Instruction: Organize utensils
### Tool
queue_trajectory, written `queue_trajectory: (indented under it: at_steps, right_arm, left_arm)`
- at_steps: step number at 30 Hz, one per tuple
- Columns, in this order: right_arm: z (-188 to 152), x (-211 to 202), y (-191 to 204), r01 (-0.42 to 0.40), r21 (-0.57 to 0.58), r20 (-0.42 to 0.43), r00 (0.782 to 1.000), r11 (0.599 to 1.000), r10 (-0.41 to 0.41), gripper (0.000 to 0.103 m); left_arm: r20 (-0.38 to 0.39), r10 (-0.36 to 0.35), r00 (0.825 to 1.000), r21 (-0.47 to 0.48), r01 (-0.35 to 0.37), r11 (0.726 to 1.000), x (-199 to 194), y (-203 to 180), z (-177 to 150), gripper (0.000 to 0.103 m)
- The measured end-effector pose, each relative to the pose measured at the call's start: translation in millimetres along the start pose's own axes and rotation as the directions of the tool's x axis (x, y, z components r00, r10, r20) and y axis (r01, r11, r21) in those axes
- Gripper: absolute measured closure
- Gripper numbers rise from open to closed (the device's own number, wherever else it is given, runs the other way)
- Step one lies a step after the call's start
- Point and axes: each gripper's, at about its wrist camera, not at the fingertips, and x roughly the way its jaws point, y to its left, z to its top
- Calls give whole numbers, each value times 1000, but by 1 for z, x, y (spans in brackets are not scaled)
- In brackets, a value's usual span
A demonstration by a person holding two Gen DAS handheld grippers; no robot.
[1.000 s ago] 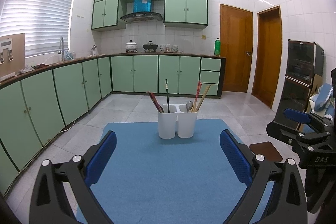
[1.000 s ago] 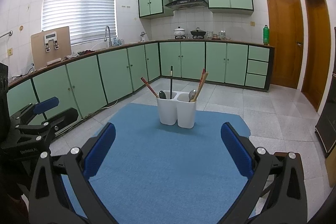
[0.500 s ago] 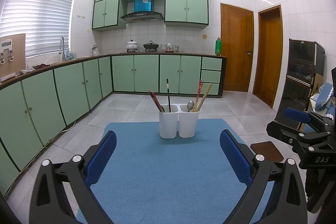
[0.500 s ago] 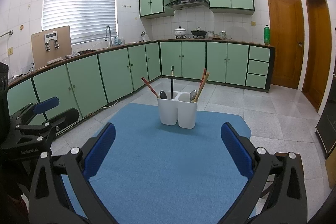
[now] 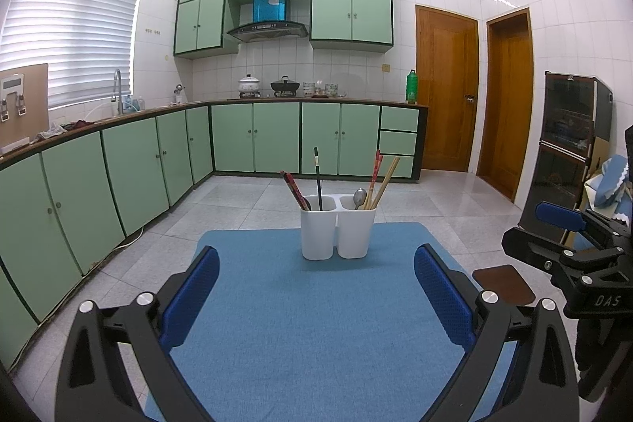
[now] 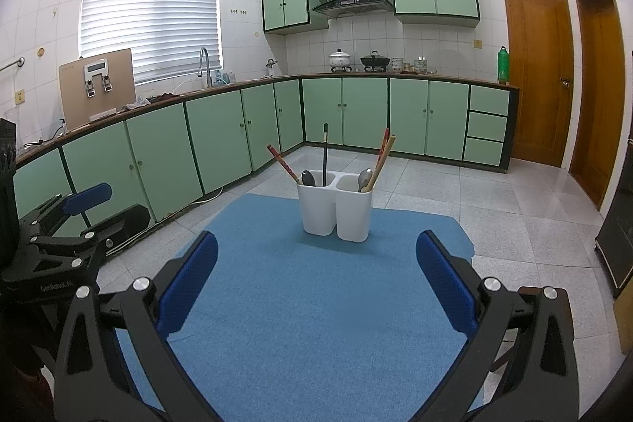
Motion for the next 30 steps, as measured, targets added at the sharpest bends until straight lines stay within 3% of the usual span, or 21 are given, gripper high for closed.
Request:
queue_trajectory:
  at_steps: [30]
  right_arm:
    - [-1,2,1,-2,2,-4,1000,1000,2,6]
  left_arm:
    - [-10,3,1000,-2,-3,1000,-2,6,-3,6]
